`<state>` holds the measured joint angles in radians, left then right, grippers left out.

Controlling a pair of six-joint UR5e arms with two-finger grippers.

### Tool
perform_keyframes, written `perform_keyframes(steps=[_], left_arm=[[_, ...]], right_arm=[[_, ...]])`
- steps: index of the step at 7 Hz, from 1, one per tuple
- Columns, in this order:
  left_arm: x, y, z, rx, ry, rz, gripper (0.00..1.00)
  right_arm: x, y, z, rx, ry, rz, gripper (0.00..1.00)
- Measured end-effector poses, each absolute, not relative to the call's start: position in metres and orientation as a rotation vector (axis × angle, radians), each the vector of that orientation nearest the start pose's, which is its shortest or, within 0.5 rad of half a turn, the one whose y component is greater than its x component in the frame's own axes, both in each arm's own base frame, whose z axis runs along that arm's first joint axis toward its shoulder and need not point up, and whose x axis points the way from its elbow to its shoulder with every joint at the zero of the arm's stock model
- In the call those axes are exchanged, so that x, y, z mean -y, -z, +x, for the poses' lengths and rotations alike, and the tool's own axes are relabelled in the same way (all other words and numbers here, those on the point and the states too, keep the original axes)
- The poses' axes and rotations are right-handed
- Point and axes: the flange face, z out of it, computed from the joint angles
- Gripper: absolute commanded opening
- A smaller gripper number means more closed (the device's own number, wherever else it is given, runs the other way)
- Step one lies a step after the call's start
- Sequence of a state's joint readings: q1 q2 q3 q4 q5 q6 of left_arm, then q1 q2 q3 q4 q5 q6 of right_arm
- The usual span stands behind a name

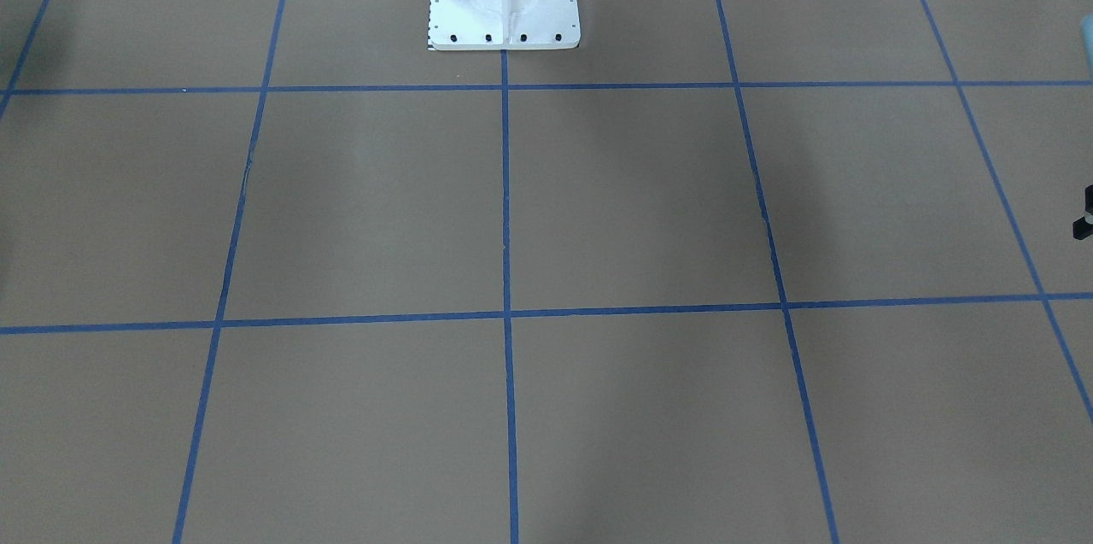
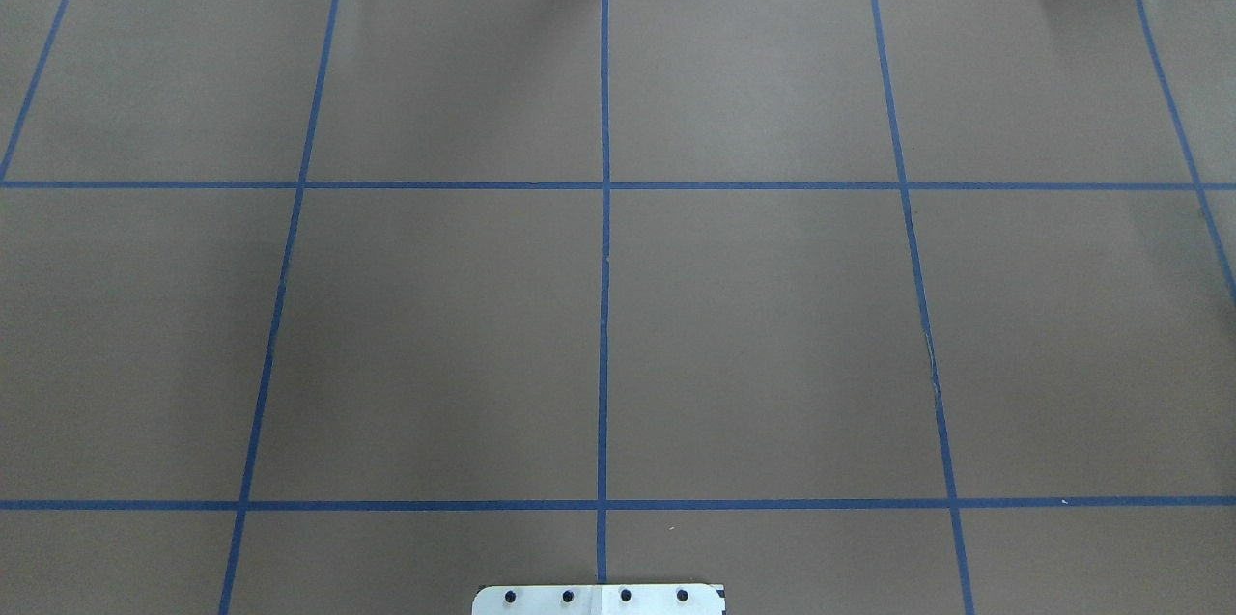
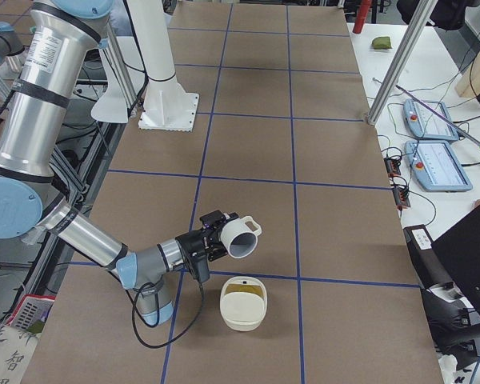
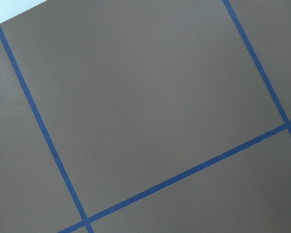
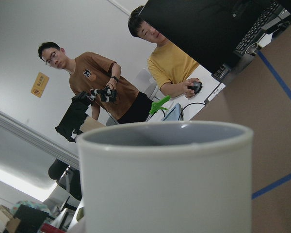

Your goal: Left arm hands cup to right arm to dump lemon

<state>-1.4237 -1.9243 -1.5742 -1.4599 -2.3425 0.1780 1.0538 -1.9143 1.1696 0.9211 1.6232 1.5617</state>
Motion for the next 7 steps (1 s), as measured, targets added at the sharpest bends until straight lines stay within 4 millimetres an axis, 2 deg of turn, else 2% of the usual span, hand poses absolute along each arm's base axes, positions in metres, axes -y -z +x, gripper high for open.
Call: perform_keyframes(steps=[3,5,7], left_arm=[[0.631,-0.466,0.029,-0.773,-0.404,0.251,1.00],[0.631,-0.460,0.032,-0.808,-0.387,0.248,1.00],[0.632,-0.443,0.036,-0.853,-0.334,0.240,1.00]], right_arm=[[0.298,-0.702,-0.027,1.171,-0.338,1.082,0.00],[0.351,-0.665,-0.057,0.987,-0.197,1.111,0.00],[0.417,-0.621,-0.095,0.918,-0.133,1.125,0.00]])
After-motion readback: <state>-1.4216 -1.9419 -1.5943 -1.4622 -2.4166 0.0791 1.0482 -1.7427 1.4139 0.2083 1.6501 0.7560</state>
